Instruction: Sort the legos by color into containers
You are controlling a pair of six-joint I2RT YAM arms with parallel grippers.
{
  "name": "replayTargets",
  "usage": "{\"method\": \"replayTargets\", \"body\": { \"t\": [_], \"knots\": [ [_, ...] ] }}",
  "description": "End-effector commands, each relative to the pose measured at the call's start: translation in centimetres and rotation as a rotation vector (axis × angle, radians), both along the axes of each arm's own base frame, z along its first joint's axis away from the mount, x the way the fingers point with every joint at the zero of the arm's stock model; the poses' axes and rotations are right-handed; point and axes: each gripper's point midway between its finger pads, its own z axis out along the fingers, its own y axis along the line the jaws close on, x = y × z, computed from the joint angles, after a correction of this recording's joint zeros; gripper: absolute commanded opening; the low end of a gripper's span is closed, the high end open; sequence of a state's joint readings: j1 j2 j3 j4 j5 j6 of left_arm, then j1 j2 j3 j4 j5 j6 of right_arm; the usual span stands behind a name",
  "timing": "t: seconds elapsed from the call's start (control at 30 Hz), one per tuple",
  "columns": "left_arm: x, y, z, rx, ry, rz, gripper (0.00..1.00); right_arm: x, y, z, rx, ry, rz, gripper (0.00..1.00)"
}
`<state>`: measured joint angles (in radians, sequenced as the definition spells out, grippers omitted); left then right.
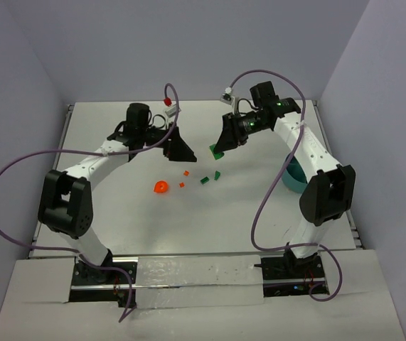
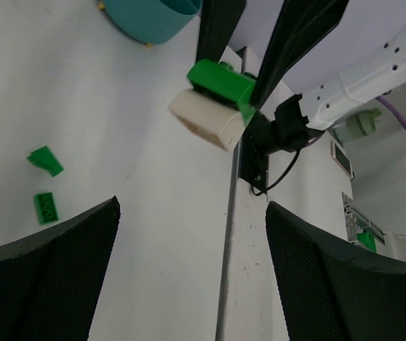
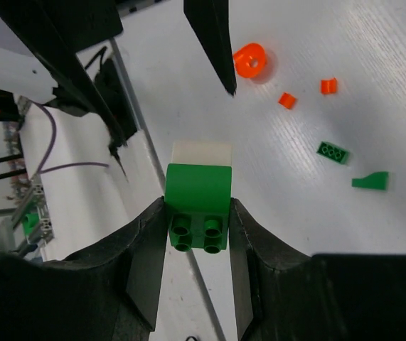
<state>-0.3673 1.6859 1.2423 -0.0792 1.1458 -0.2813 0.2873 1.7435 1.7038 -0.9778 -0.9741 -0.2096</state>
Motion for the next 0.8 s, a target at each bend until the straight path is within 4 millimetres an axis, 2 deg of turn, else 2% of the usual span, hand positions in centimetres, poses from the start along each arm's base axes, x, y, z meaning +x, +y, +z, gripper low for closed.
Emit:
{"method": "replayTargets", "body": {
  "t": [0.0, 0.27, 0.43, 0.67, 0.77],
  "knots": [
    [-1.3, -1.7, 3.1, -0.082, -0.079, -0.074, 0.89, -1.0, 0.6, 2.2, 0.117, 0.043, 0.015, 0.0],
    [-1.4, -3.5, 4.9, -0.17, -0.071, -0.123, 0.81, -1.6, 0.7, 2.3, 0.144, 0.06, 0.019, 0.0],
    [-1.6, -4.1, 4.9, -0.18, -0.068, -0.135, 0.79, -2.3, 0.8, 2.7, 0.175, 0.082, 0.046, 0.0],
    [-1.2, -4.4, 4.7, -0.178, -0.065, -0.126, 0.81, -3.3, 0.9, 3.6, 0.217, 0.082, 0.09, 0.0],
    [-1.6, -4.5, 5.1, -0.191, -0.064, -0.151, 0.77, -3.4, 0.9, 3.5, 0.22, 0.08, 0.098, 0.0]
  ]
}}
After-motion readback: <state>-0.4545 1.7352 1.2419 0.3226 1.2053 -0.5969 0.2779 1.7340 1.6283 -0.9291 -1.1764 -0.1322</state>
